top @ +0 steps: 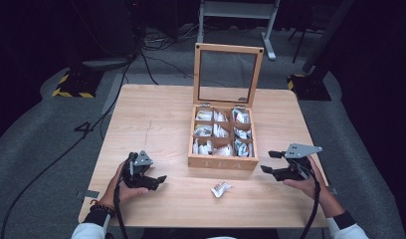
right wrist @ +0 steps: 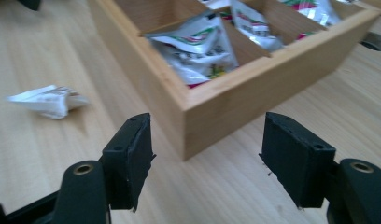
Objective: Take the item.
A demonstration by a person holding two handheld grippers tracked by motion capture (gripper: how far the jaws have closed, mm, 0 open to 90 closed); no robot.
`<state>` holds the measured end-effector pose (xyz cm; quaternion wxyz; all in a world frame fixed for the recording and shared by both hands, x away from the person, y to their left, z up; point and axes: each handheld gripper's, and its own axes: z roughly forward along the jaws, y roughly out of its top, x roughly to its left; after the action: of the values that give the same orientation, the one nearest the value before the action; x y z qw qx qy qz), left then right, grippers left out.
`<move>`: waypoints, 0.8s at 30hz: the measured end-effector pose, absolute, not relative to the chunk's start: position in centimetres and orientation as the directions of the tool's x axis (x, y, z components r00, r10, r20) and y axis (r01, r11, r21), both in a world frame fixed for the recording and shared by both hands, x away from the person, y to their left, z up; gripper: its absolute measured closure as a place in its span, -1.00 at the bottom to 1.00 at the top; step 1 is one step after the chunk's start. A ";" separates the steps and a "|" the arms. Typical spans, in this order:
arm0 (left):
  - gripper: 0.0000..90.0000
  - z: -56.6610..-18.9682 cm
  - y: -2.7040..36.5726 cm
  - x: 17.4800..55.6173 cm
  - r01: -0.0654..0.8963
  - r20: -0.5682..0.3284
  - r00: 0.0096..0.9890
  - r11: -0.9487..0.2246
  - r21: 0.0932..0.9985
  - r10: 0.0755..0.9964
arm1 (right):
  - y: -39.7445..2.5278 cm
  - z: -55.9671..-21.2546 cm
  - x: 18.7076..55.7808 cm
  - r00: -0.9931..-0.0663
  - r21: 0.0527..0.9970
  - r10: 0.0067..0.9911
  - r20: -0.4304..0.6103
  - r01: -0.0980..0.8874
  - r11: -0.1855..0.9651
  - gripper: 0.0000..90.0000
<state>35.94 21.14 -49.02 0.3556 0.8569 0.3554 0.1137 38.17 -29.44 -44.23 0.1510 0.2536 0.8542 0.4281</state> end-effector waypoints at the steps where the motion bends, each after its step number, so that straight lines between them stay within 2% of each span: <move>1: -0.61 -48.8 21.1 36.2 0.524 -0.059 0.727 -0.496 0.693 0.684 | -29.6 -44.2 38.4 -0.818 0.807 0.574 -0.043 0.310 0.503 -0.25; 7: -0.62 -47.6 20.6 37.6 0.507 -0.066 0.733 -0.479 0.716 0.677 | -30.2 -43.5 39.8 -0.775 0.806 0.630 -0.057 0.336 0.487 -0.28; 14: -0.62 -45.3 19.3 40.9 0.485 -0.061 0.725 -0.445 0.753 0.686 | -30.8 -42.4 42.7 -0.746 0.808 0.666 -0.024 0.378 0.452 -0.31; 17: -0.62 -43.7 18.1 43.3 0.456 -0.036 0.720 -0.433 0.778 0.694 | -30.8 -41.7 44.9 -0.719 0.817 0.695 -0.008 0.396 0.419 -0.32; 19: -0.63 -43.3 17.8 44.1 0.455 -0.033 0.717 -0.432 0.778 0.697 | -30.8 -41.5 45.6 -0.716 0.821 0.698 0.012 0.405 0.402 -0.33; 24: -0.63 -42.1 15.6 48.7 0.479 -0.045 0.689 -0.408 0.777 0.723 | -30.4 -40.4 49.4 -0.674 0.839 0.737 0.056 0.432 0.331 -0.36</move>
<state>48.68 15.61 -42.06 0.4042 0.8253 0.3642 0.1512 49.41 -30.38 -40.39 0.1704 0.3662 0.7979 0.4474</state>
